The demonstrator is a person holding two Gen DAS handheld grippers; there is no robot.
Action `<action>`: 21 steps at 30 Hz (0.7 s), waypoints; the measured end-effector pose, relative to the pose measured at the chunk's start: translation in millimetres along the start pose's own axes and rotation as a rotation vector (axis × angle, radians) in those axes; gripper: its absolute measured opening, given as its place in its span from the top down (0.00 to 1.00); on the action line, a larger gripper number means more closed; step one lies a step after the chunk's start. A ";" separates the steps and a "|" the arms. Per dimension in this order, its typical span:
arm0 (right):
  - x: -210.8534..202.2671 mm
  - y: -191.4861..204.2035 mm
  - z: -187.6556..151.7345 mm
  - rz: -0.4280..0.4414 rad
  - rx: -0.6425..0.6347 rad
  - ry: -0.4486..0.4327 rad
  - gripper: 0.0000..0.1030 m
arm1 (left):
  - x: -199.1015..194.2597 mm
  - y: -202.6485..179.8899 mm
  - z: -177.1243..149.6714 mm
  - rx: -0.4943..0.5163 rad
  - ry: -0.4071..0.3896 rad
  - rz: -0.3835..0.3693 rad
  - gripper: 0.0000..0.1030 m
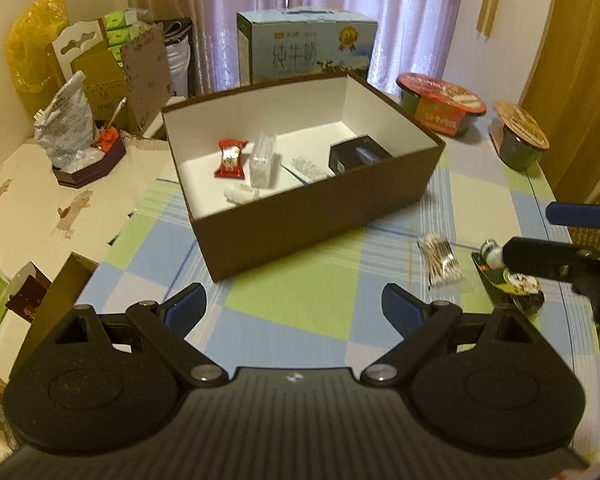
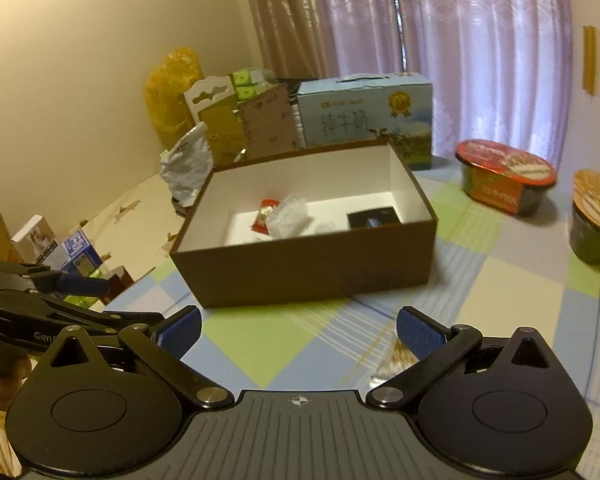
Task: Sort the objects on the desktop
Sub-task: 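Withdraw both tools from the box back toward the remaining items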
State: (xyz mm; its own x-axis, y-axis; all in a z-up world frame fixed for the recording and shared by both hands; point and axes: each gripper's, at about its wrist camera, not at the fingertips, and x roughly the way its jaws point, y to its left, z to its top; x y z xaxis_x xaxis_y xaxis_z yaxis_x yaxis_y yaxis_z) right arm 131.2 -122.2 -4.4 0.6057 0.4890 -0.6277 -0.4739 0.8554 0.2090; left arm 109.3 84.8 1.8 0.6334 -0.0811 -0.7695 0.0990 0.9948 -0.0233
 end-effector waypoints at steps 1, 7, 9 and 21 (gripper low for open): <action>-2.2 -1.5 -2.5 -0.005 0.008 0.003 0.02 | 1.5 -1.3 -2.2 0.004 0.006 0.001 0.10; -12.3 -11.9 -20.1 -0.023 0.054 0.024 0.02 | 8.5 -8.1 -11.9 0.025 0.028 0.006 0.10; -14.5 -13.9 -24.7 -0.029 0.066 0.032 0.02 | 10.5 -9.8 -14.6 0.030 0.038 0.005 0.10; -21.0 -30.1 -52.2 -0.091 0.147 0.084 0.02 | 24.8 -26.6 -22.4 0.077 0.091 -0.039 0.10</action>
State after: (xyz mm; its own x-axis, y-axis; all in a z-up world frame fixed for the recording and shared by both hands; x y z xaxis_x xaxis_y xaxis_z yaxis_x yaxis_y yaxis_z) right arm 99.4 -167.2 -36.7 0.5831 0.3978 -0.7083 -0.3177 0.9141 0.2519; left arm 105.2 57.8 -31.0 0.5562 -0.1102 -0.8237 0.1833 0.9830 -0.0078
